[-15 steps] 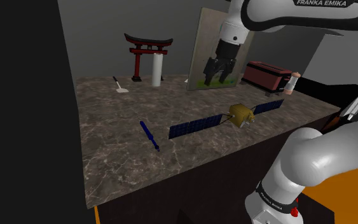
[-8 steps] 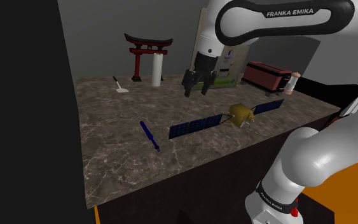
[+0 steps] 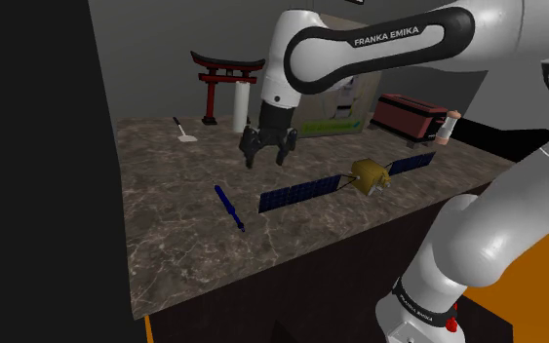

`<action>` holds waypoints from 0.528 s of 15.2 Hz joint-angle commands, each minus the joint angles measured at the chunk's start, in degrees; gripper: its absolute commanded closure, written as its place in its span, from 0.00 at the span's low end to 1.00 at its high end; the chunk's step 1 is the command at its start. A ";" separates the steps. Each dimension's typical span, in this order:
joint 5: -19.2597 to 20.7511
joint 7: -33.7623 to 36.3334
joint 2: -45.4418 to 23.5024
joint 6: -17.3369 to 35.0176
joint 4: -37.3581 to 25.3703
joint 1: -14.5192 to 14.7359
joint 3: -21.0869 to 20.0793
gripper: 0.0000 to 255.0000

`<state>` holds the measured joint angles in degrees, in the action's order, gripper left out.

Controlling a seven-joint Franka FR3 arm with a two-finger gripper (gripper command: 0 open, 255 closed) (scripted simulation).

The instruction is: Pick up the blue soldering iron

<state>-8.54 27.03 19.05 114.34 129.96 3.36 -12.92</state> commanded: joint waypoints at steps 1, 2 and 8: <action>-0.61 2.51 -3.48 1.82 -1.45 0.48 -1.41 0.00; -0.78 3.70 -5.34 2.70 -2.32 0.70 -2.05 0.00; -0.74 10.31 -16.17 6.96 -8.34 2.08 -5.11 0.00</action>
<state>-9.64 36.08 5.43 120.55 123.37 5.21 -17.52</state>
